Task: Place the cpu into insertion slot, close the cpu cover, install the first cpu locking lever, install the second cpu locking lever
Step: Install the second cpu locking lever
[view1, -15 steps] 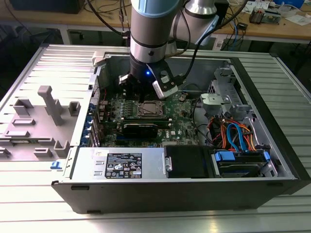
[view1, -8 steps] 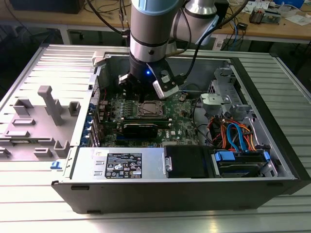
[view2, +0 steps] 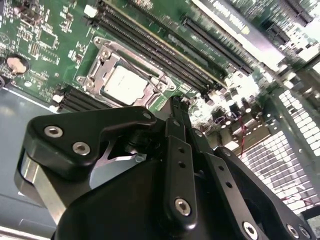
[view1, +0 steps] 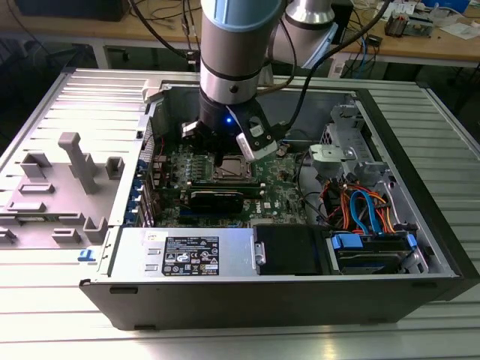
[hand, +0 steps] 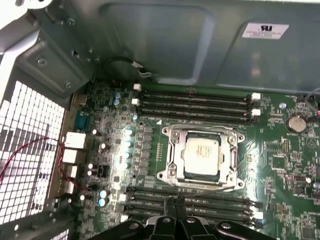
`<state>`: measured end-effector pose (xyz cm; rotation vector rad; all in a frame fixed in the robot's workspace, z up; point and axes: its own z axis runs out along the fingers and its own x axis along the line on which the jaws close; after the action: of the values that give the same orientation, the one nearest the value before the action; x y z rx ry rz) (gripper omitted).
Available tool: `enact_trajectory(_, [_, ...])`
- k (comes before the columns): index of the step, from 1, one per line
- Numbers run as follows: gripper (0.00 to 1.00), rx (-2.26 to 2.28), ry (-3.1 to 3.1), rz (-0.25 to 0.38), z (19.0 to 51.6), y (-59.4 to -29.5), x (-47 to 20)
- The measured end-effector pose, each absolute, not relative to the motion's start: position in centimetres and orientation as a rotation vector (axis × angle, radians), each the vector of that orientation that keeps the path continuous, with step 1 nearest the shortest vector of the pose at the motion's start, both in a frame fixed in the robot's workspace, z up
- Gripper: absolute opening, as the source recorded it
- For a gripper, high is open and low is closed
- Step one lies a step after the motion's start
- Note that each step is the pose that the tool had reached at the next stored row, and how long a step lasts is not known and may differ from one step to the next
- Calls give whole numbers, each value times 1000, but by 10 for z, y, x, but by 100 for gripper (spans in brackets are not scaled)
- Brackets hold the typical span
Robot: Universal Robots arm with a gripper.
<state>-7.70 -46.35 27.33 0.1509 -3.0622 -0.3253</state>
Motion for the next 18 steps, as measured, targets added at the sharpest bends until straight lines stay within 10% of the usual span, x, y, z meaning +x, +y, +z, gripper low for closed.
enact_trajectory(18, [11,129,-3038,-445,246,-478,-67])
